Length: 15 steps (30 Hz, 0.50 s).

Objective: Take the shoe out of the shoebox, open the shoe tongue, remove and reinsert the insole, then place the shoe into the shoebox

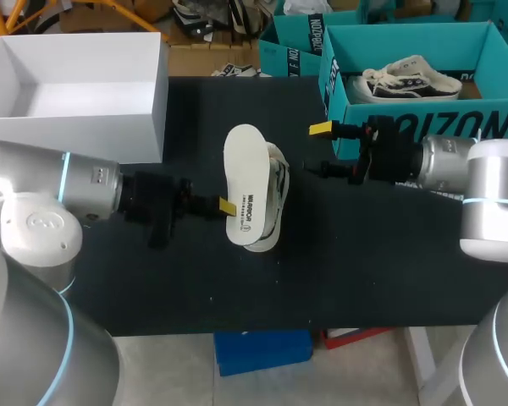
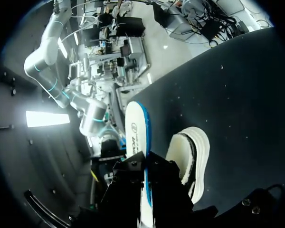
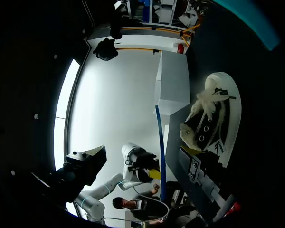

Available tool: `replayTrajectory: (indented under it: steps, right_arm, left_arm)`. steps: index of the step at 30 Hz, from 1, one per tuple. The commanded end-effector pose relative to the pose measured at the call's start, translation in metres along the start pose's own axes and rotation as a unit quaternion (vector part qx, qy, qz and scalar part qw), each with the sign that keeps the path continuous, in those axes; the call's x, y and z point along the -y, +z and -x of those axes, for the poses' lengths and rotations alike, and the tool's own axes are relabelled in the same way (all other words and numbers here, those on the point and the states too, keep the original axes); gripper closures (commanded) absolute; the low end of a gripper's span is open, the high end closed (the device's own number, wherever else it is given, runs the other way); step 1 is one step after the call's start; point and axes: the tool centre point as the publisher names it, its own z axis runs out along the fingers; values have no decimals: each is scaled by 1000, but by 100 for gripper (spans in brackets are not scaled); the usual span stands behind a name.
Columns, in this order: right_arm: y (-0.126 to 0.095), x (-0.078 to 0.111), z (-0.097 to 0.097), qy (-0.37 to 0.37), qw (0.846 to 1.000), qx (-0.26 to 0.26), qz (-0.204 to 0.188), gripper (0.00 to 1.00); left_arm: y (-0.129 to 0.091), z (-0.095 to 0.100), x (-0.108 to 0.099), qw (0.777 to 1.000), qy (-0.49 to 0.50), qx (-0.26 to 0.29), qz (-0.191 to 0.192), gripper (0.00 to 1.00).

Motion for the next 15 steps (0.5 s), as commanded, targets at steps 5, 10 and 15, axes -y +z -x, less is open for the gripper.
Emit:
replayTrajectory:
  steps: [5,10,15]
  right_arm:
    - [1,1,1,0,1000,0,1,0]
    - [6,4,-3,-3,999,24,-30,0]
    - [22,13,-3,10,996,66,-65,0]
  left_arm:
    - [0,0,2,1000,1,-2,3,100]
    - [0,0,2,1000,1,-2,3,100]
    - [0,0,2,1000,1,-2,3,100]
